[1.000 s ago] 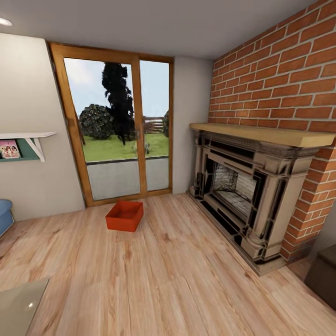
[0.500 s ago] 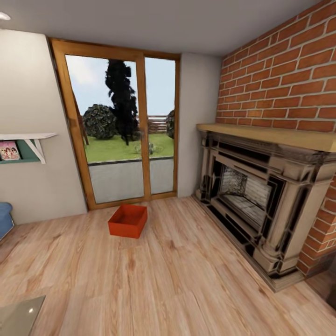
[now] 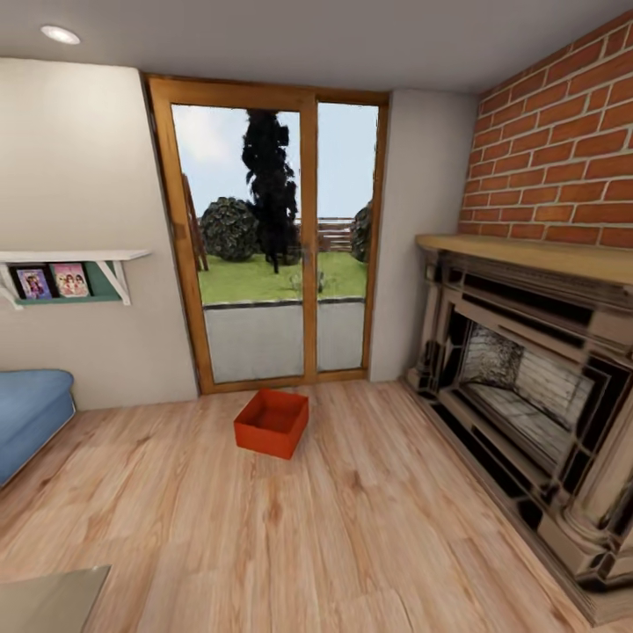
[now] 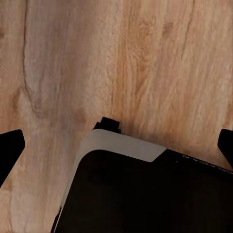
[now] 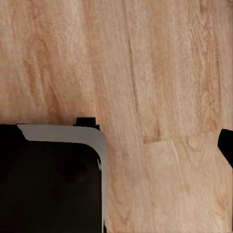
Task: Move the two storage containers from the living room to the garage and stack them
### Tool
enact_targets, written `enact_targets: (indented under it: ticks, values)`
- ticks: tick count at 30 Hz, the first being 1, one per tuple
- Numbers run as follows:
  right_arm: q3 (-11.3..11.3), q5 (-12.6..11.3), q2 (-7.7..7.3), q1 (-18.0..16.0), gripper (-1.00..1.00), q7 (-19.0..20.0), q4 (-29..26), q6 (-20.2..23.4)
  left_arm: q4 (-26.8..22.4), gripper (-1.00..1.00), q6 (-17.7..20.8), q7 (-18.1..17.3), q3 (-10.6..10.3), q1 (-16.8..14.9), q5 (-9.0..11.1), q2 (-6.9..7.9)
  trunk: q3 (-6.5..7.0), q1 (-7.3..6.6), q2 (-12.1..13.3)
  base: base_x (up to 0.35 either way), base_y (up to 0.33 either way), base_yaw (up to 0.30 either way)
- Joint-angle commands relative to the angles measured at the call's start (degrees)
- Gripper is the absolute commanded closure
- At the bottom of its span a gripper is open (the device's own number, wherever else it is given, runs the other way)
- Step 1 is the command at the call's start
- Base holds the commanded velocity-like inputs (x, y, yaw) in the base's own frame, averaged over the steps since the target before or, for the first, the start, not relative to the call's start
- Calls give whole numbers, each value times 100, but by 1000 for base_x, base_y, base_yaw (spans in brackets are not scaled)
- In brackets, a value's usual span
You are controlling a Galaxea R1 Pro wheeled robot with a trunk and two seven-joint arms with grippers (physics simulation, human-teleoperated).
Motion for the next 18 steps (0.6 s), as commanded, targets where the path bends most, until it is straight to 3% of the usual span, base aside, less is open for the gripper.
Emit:
enact_targets:
  ticks: [1,11,18]
  values:
    - [51,-42,2,-5,-100,-2,14,-27,5,-100,-20,13,3,-6,21,-3,-8,4,-6,326,0,275]
    - [67,-28,9,-5,-100,15,14,-27,5,-100,-20,15,8,-6,27,4,-8,4,-6,326,0,270]
    - [65,-24,9,-5,-100,72,14,-27,3,-100,-21,14,7,-6,25,4,-8,4,-6,326,0,70]
